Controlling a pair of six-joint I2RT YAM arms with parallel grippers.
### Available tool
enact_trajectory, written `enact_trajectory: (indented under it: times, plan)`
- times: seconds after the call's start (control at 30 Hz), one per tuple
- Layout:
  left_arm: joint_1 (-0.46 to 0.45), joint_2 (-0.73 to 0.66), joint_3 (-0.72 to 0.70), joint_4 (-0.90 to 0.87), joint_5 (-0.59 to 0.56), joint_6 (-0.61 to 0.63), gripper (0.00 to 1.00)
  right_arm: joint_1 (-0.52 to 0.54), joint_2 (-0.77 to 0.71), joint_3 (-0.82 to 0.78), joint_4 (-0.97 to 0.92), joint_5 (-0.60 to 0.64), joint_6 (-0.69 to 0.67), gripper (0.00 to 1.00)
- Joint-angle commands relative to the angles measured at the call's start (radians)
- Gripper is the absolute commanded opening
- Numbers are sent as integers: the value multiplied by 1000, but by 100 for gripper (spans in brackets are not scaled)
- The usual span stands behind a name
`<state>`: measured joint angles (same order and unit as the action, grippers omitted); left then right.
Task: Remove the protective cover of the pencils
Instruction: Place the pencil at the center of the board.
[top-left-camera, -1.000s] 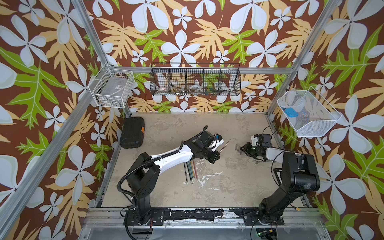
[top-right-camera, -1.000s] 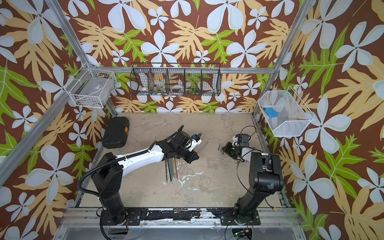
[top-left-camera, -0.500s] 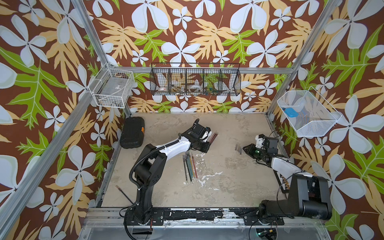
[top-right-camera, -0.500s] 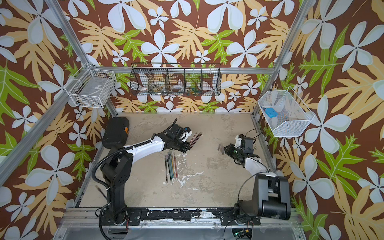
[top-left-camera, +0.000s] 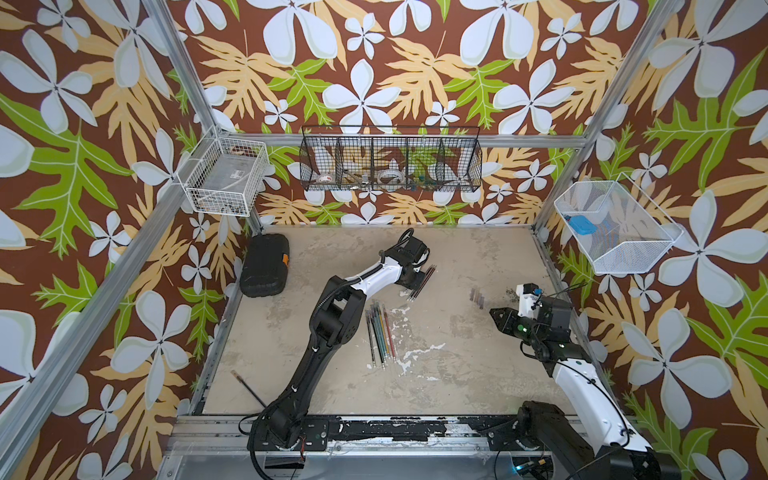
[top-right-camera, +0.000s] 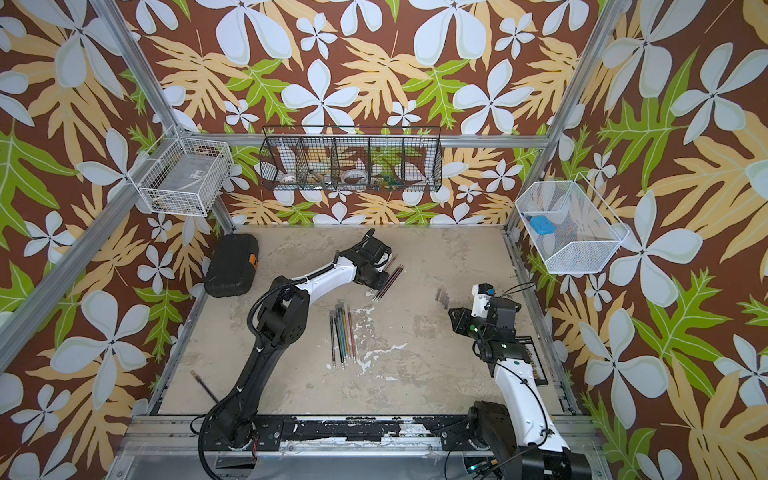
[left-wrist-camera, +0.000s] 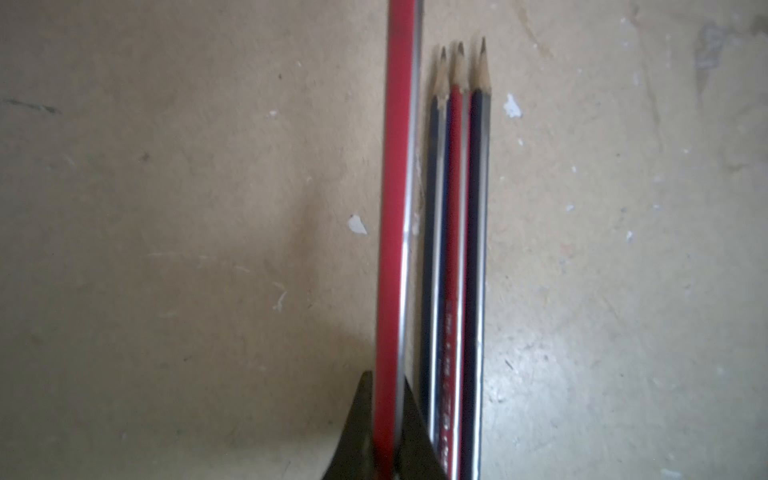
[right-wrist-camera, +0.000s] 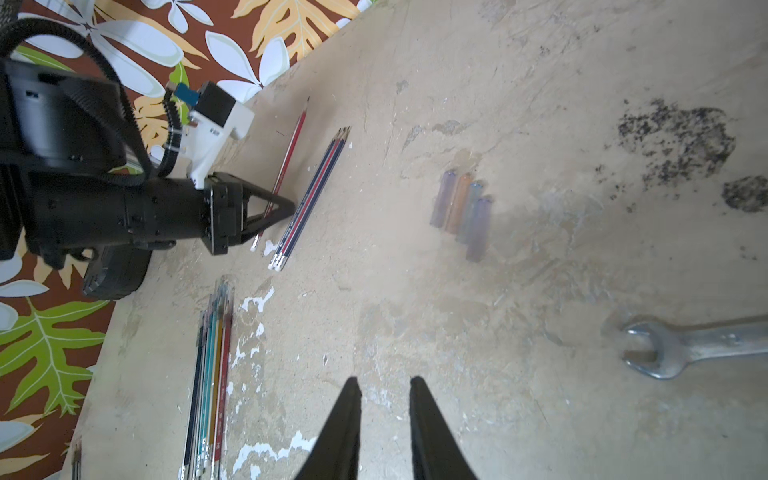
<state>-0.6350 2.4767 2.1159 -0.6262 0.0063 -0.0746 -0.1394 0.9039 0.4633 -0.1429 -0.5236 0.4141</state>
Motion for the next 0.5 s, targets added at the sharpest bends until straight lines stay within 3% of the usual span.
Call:
enact_trajectory:
  times: [0.0,0.47]
  plan:
    - [1,44,67,-112,-58,27,0,-1,-4,8,-2,-14,-18,24]
    - [1,-7,23,-117,-15,24,4,-2,37,5,16,-1,-17,24]
